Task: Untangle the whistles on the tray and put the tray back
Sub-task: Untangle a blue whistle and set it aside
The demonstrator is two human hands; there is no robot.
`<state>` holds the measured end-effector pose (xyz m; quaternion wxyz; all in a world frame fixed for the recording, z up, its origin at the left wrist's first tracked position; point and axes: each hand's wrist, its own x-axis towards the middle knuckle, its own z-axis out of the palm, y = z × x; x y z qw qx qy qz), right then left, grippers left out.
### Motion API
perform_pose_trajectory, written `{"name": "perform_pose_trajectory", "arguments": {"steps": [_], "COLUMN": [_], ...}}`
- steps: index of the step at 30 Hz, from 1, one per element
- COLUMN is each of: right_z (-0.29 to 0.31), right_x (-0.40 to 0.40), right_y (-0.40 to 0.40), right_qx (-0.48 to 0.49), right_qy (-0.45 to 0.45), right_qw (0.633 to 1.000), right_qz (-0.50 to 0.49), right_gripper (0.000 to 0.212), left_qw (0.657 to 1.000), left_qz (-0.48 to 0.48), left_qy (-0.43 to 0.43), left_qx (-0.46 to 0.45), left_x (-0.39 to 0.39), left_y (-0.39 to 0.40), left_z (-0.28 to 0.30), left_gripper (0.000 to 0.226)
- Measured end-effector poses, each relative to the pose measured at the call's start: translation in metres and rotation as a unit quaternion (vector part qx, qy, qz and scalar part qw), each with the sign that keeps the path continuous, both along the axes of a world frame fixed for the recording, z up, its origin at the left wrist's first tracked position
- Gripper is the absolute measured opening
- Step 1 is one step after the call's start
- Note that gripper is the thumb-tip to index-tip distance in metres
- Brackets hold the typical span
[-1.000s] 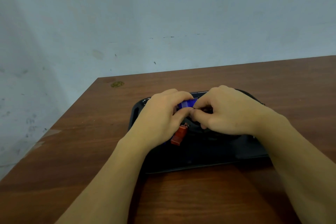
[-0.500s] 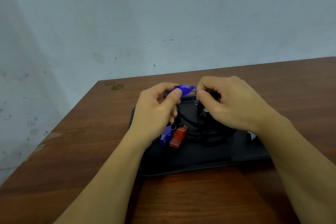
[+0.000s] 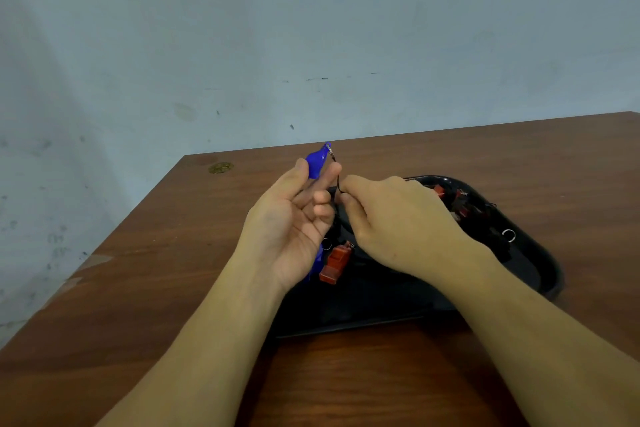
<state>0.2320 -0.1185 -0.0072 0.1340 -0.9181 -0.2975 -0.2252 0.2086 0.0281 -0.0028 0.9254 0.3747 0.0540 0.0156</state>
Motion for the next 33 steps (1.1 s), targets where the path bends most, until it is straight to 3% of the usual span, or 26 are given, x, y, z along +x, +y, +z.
{"name": "perform_pose_trajectory", "arguments": {"steps": [3, 5, 7, 9, 11, 14, 16, 20, 23, 27, 33], "right_z": [-0.004, -0.003, 0.001, 0.006, 0.011, 0.014, 0.013, 0.01, 0.008, 0.009, 0.013], "right_x": [0.005, 0.005, 0.001, 0.0, 0.003, 0.009, 0.014, 0.019, 0.02, 0.018, 0.014], "right_y": [0.001, 0.0, -0.002, -0.008, -0.015, -0.022, -0.026, -0.025, -0.022, -0.019, -0.017], "right_qx": [0.008, 0.013, 0.016, 0.027, 0.061, 0.15, 0.21, 0.296, 0.329, 0.362, 0.438], "right_qy": [0.008, 0.017, 0.023, 0.017, 0.007, 0.007, 0.006, 0.066, 0.105, 0.119, 0.18], "right_qw": [1.0, 1.0, 1.0, 0.999, 0.998, 0.988, 0.976, 0.945, 0.927, 0.911, 0.865], "right_qz": [-0.021, -0.02, -0.011, -0.001, 0.012, 0.034, 0.056, 0.123, 0.148, 0.154, 0.169], "right_gripper": [0.021, 0.022, 0.024, 0.023, 0.02, 0.017, 0.016, 0.014, 0.015, 0.017, 0.019], "left_qw": [0.999, 0.987, 0.93, 0.857, 0.821, 0.8, 0.819, 0.899, 0.93, 0.942, 0.928], "left_qz": [-0.025, 0.003, 0.086, 0.151, 0.163, 0.149, 0.104, -0.02, -0.071, -0.073, -0.028], "left_qy": [-0.021, -0.052, -0.095, -0.122, -0.126, -0.122, -0.13, -0.158, -0.166, -0.166, -0.185], "left_qx": [0.025, 0.155, 0.344, 0.478, 0.533, 0.568, 0.549, 0.407, 0.32, 0.281, 0.321], "left_x": [-0.003, -0.003, 0.0, 0.003, 0.004, 0.003, 0.002, -0.002, -0.006, -0.007, -0.005], "left_y": [-0.002, -0.004, -0.004, -0.003, -0.001, 0.001, 0.0, -0.004, -0.007, -0.011, -0.013], "left_z": [0.001, 0.001, -0.005, -0.011, -0.013, -0.013, -0.012, -0.009, -0.005, -0.005, -0.007], "left_gripper": [0.034, 0.029, 0.017, 0.005, 0.002, 0.005, 0.008, 0.017, 0.024, 0.039, 0.019]}}
